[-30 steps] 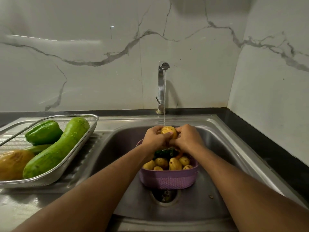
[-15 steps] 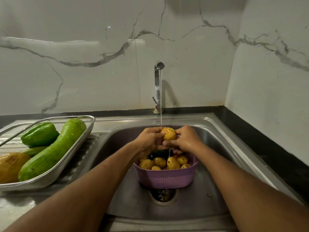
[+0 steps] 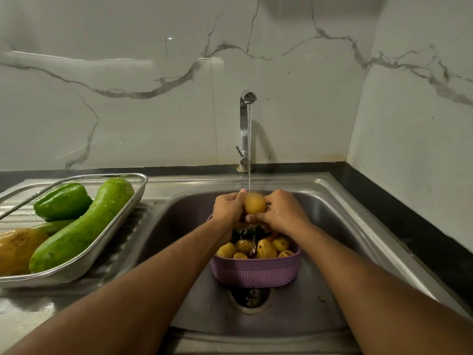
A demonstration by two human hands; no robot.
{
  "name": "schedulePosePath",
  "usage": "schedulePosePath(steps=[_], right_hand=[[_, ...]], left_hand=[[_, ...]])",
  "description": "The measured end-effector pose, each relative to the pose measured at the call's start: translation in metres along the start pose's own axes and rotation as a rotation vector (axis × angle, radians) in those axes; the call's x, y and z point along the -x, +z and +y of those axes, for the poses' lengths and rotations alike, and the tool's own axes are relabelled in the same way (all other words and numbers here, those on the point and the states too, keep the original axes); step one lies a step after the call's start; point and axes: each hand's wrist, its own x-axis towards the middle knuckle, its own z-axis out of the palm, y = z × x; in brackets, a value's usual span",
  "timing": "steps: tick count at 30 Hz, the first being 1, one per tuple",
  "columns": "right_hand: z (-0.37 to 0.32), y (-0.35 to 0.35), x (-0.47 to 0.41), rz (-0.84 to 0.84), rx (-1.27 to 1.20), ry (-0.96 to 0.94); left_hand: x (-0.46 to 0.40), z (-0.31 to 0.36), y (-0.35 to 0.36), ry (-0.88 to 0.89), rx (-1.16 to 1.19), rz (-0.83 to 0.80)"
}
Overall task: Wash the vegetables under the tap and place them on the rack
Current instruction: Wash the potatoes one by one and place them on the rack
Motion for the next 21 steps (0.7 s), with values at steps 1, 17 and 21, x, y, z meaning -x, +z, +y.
schedulePosePath(steps=[1,17,21], right_hand=[[0.003,-0.002,0.001,-0.008,-0.025,0.018],[-0.023,0.002,0.009,0.147,0.194,-0.028],[-0.032,-0.008,0.014,0.326,0.257,0.024]], left_hand=[[0.001,0.000,0.000,-0.012,0.003,-0.044],[-0.014,-0.001,0.013,0.023,-0.075,0.044],[-0.008,-0.003,0.018,0.084,-0.267,-0.012]])
